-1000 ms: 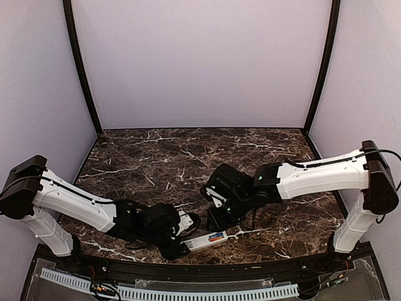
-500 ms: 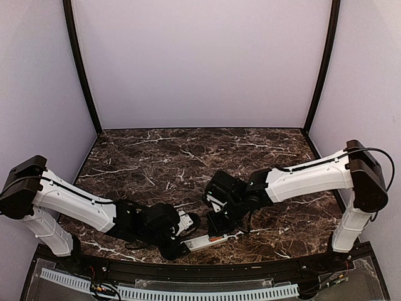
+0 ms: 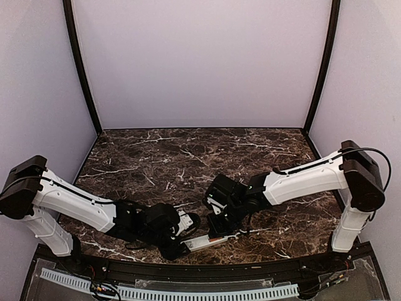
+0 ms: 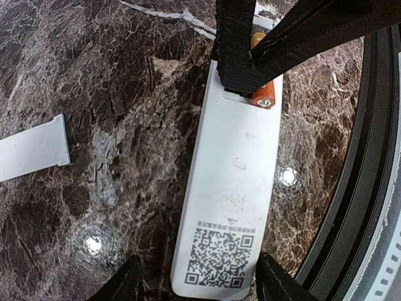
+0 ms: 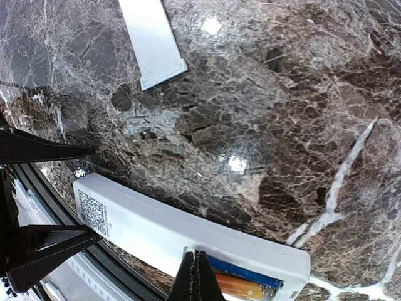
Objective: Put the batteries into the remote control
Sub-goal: Load the battery into the battery compartment.
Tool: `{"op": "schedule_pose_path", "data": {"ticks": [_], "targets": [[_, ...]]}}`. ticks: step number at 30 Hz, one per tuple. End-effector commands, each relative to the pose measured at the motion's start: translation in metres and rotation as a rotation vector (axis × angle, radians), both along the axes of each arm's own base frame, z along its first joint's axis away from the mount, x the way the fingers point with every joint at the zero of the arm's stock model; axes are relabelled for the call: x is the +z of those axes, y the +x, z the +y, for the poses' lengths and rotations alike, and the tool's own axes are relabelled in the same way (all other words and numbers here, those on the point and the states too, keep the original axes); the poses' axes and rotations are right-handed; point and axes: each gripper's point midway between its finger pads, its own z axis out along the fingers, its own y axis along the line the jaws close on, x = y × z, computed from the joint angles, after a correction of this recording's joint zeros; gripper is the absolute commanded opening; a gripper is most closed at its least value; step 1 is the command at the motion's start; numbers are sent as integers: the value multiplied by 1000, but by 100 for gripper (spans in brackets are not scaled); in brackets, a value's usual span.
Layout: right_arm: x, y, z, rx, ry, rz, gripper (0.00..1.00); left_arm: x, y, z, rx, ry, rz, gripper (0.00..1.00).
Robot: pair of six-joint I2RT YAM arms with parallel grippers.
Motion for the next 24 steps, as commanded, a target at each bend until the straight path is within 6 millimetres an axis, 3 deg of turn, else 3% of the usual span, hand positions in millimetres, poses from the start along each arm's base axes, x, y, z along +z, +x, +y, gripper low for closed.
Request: {"op": "schedule_pose_path", "data": {"ticks": [1,7,11,14,18,19,21,24], "targets": [[-26,-7,-39,-13,-164,2,0,-23,-11,25,-9,100,44,60],[19,6,0,64,-40,-82,5,-24,-12,25,-11,100,47,60],[41,5,15,83,49,-93,14,-23,-12,25,-12,99,46,60],[50,8,10,51,50,-118,29,-24,-12,25,-12,101,46,60],[54,18,-16,-47,-38,-169,66,-24,-12,24,-13,101,48,60],[51,21,-25,-76,-81,-180,72,-24,-12,25,-13,101,48,60],[40,23,-38,-106,-161,-184,78,-24,-12,25,-11,99,48,60],[22,15,-37,-78,-206,-140,81,-24,-12,25,-12,100,49,60]]}}
